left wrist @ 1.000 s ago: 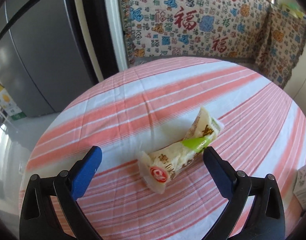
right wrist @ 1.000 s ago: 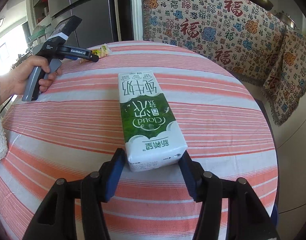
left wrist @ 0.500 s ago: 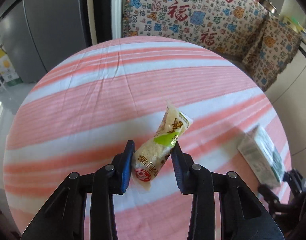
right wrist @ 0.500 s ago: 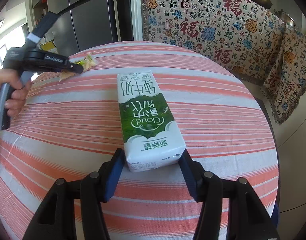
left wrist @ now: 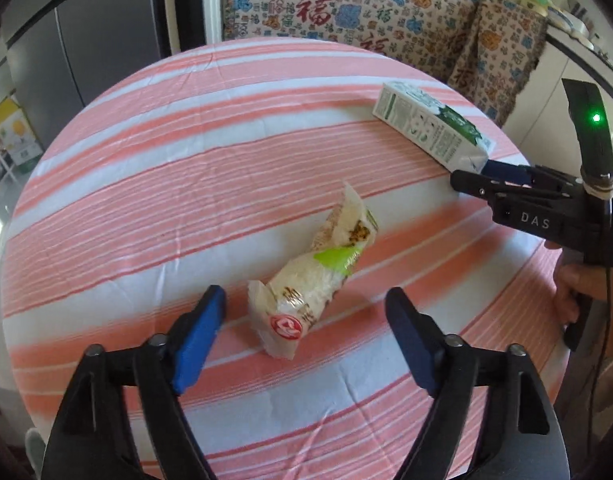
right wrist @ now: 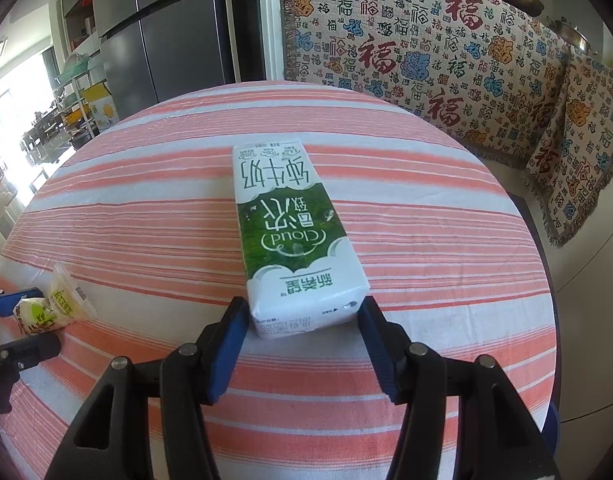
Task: Collect trash
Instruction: 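Grasp the milk carton with the right gripper while the left grasps the snack bar wrapper, then carry the milk carton and snack bar wrapper over the blue basket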
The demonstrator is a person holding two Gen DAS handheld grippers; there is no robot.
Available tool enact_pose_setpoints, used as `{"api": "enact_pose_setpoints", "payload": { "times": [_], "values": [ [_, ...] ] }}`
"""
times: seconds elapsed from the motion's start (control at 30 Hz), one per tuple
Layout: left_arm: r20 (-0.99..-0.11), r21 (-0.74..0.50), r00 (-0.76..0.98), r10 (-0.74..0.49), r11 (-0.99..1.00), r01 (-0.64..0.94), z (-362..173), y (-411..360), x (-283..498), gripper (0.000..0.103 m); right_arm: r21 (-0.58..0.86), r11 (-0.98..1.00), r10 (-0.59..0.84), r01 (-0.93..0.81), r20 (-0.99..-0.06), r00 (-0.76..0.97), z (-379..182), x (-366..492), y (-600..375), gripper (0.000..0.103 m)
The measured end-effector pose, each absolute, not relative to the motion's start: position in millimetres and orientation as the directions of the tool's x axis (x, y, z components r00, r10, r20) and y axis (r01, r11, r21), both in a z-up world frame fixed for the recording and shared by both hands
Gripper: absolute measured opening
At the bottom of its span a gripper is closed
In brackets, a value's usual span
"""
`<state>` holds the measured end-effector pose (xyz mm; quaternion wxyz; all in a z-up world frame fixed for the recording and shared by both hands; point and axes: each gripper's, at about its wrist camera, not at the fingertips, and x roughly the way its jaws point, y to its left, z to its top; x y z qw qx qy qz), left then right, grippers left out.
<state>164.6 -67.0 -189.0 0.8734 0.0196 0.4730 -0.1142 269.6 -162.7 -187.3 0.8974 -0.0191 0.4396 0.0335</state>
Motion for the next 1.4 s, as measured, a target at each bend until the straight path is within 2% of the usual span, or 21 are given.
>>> {"api": "enact_pose_setpoints", "payload": {
  "times": [0.1, 0.27, 0.33, 0.43, 0.5, 0.6, 0.63, 0.73, 0.8, 0.87, 0.9, 1.1, 1.4],
  "values": [
    [-0.842, -0.045, 0.506, -0.187, 0.959, 0.281, -187.2, -71.8, 165.9, 0.089, -0.009, 0.995, 0.054, -0.102, -0.797, 0.601, -187.7, 255.3, -166.0, 0.069],
    [-0.853, -0.027, 0.48, -0.204, 0.936, 0.35, -178.1, -73.3, 183.7, 0.089, 0.009, 0.989, 0.081, -0.149, -0.872, 0.482, -178.1, 248.1, -178.7, 0.069],
    [-0.866, -0.028, 0.454, -0.208, 0.928, 0.372, -175.9, -72.2, 193.8, 0.089, 0.038, 0.986, 0.109, -0.159, -0.878, 0.465, -159.1, 252.8, -182.6, 0.069],
    [-0.881, -0.02, 0.425, -0.209, 0.913, 0.407, -175.1, -74.9, 199.7, 0.087, 0.005, 0.987, 0.083, -0.163, -0.877, 0.474, -123.5, 273.0, -181.1, 0.07],
    [-0.889, -0.01, 0.411, -0.201, 0.907, 0.422, -175.6, -78.9, 200.9, 0.078, 0.001, 0.984, 0.076, -0.178, -0.907, 0.414, -117.2, 296.5, -175.8, 0.076],
    [-0.9, -0.005, 0.391, -0.19, 0.905, 0.426, -177.7, -82.2, 203.4, 0.065, -0.009, 0.982, 0.049, -0.188, -0.951, 0.305, -132.0, 330.4, -165.0, 0.077],
    [-0.902, -0.003, 0.388, -0.187, 0.904, 0.428, -178.3, -83.5, 203.6, 0.063, -0.019, 0.983, 0.034, -0.18, -0.958, 0.286, -138.7, 338.8, -162.0, 0.077],
    [-0.903, 0.027, 0.397, -0.162, 0.903, 0.43, -179.6, -84.7, 204.9, 0.048, -0.026, 0.986, 0.016, -0.165, -0.968, 0.25, -158.0, 354.2, -157.5, 0.077],
    [-0.904, 0.022, 0.395, -0.164, 0.904, 0.426, -178.1, -83.2, 206.6, 0.023, -0.017, 0.989, 0.022, -0.149, -0.967, 0.252, -165.1, 357.9, -155.3, 0.075],
    [-0.901, -0.015, 0.391, -0.187, 0.915, 0.403, -174.6, -76.1, 205.5, 0.022, -0.01, 0.993, 0.024, -0.114, -0.955, 0.296, -162.2, 354.8, -157.2, 0.051],
    [-0.897, -0.034, 0.393, -0.201, 0.919, 0.392, -172.5, -74.2, 204.5, 0.019, 0.004, 0.995, 0.036, -0.102, -0.947, 0.319, -158.3, 352.2, -160.0, 0.051],
    [-0.86, -0.128, 0.423, -0.286, 0.922, 0.365, -147.9, -82.9, 190.2, 0.018, 0.066, 0.992, 0.105, -0.107, -0.906, 0.411, -126.0, 313.2, -173.0, 0.051],
    [-0.796, -0.191, 0.428, -0.428, 0.849, 0.493, -103.2, -180.0, 158.2, 0.018, 0.103, 0.994, 0.1, -0.017, -0.886, 0.452, -97.1, 228.1, -267.7, 0.051]
  ]
}}
